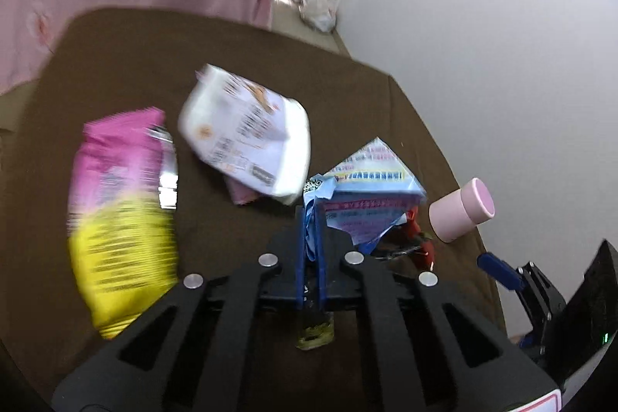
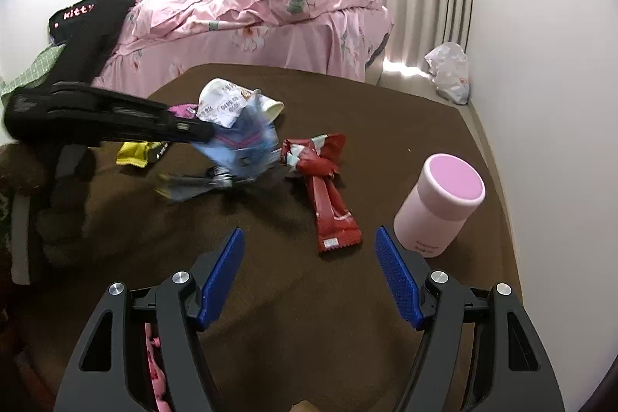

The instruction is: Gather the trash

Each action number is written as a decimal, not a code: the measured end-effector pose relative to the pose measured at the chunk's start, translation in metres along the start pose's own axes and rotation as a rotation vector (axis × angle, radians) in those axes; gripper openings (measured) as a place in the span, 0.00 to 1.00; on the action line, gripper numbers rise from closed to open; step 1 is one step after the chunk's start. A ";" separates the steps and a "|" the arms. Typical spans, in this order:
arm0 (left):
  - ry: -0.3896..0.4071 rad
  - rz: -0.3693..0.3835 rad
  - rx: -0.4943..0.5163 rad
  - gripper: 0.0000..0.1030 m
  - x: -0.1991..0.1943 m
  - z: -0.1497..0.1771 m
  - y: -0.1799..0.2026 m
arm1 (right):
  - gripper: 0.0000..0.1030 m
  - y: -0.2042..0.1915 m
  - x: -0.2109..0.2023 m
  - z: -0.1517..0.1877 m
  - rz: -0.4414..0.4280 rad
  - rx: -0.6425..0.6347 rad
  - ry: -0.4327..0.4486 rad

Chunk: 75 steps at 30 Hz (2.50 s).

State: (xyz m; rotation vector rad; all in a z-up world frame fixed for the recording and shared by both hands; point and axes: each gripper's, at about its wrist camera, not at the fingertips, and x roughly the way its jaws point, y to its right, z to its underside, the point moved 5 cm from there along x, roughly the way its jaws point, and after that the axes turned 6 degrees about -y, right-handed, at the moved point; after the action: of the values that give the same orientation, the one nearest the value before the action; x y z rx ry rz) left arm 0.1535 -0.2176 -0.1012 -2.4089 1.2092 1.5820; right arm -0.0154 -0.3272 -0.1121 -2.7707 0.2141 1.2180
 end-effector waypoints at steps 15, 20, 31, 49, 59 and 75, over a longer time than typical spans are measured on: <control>0.155 -0.144 -0.098 0.04 -0.095 0.031 -0.072 | 0.64 -0.069 0.029 -0.048 -0.172 -0.171 -0.027; 0.142 -0.173 -0.060 0.06 -0.099 0.040 -0.073 | 0.64 -0.094 0.052 -0.053 -0.261 -0.265 -0.089; 0.181 -0.125 -0.036 0.41 -0.111 0.040 -0.074 | 0.64 -0.068 0.067 -0.029 -0.071 -0.301 -0.174; 0.263 -0.057 -0.192 0.61 -0.126 0.040 -0.110 | 0.64 -0.078 0.053 -0.057 -0.276 -0.105 -0.078; 0.102 0.002 0.019 0.65 -0.093 0.051 -0.075 | 0.64 -0.071 0.039 -0.051 -0.156 -0.170 -0.050; 0.143 -0.150 -0.161 0.36 -0.089 0.040 -0.110 | 0.64 -0.113 0.055 -0.061 -0.358 -0.456 -0.049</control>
State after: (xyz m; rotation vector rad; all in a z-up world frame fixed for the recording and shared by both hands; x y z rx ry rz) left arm 0.1723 -0.0724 -0.0925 -2.6815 0.9244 1.5430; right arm 0.0855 -0.2301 -0.1069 -2.9453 -0.6124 1.3673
